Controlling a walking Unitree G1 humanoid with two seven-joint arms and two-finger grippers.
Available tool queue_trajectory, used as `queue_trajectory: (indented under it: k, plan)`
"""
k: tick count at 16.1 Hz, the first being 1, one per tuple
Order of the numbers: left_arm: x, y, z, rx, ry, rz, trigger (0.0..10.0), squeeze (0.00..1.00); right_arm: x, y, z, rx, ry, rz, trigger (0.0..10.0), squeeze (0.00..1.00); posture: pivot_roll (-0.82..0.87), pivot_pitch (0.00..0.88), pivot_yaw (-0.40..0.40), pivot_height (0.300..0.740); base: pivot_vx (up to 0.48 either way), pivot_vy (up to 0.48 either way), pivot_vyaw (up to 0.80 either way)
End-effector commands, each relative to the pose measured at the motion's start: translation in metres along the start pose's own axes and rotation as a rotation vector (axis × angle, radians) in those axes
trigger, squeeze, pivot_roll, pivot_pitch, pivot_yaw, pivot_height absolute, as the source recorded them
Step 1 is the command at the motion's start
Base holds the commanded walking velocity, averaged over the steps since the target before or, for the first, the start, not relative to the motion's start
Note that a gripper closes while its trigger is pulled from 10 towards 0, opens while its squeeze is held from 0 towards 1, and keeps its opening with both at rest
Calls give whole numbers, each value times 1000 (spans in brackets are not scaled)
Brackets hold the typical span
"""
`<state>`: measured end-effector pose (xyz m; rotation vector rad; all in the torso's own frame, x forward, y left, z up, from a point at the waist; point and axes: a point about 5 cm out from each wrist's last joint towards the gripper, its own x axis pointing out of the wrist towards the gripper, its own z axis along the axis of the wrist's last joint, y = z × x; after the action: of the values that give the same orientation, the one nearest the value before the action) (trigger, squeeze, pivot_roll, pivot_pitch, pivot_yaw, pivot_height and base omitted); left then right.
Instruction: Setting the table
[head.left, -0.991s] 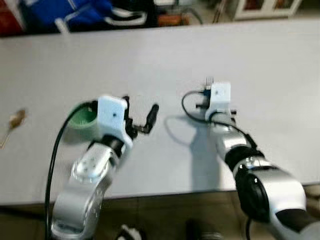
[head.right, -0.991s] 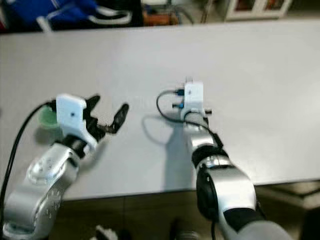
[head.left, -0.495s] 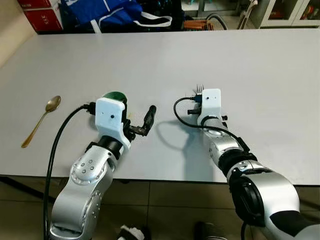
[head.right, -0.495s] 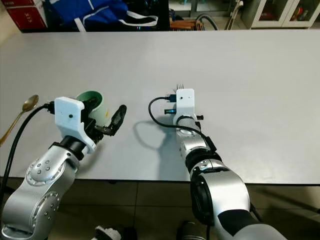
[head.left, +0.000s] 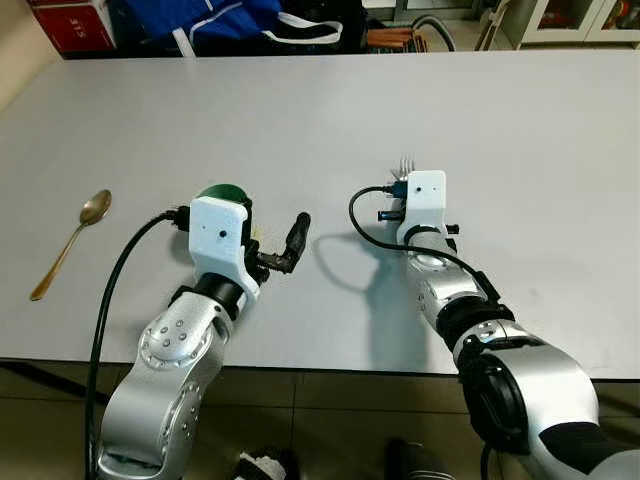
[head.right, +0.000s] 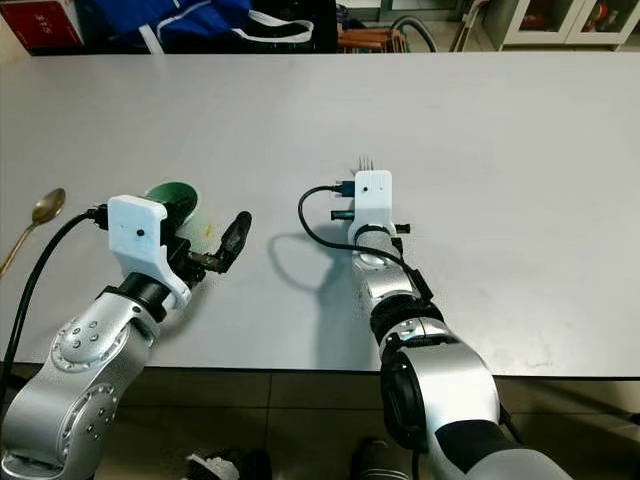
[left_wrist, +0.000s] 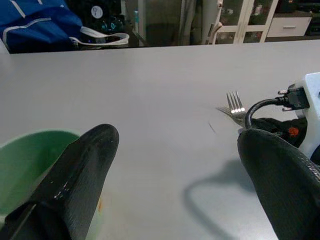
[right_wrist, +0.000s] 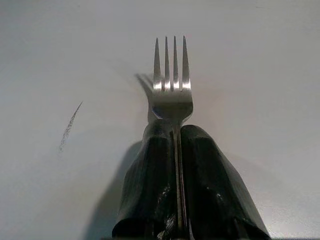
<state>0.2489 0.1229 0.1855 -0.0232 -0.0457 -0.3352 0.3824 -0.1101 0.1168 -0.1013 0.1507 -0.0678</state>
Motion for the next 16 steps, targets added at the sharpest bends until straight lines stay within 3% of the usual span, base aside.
queue_trajectory:
  k: [1, 4, 5, 10, 13, 16]
  plan:
    - [-4, 2, 2, 5, -4, 14, 10000, 0, -11, 2, -34, 6, 117, -11, 10000, 0, 75, 163, 79, 740, 0, 0, 0]
    - [-7, 3, 2, 1, -5, 25, 10000, 0, -13, 4, -31, 43, 45, -22, 10000, 0, 68, 169, 74, 740, 0, 0, 0]
    - [-8, 3, 0, 0, -5, 29, 10000, 0, -15, 5, -24, 59, -29, -24, 10000, 0, 59, 172, 70, 740, 0, 0, 0]
    - [-8, 2, -1, -5, -4, 37, 10000, 0, -24, 9, -23, 57, -88, -13, 10000, 0, 33, 178, 49, 740, 0, 0, 0]
    - [-9, 3, -3, 0, -12, 56, 10000, 0, -37, -5, 13, 65, -252, -12, 10000, 0, 18, 170, 30, 740, 0, 0, 0]
    - [-9, 1, -6, -10, -10, 62, 10000, 0, -51, -5, 17, 35, -290, 23, 10000, 0, 6, 164, 29, 740, 0, 0, 0]
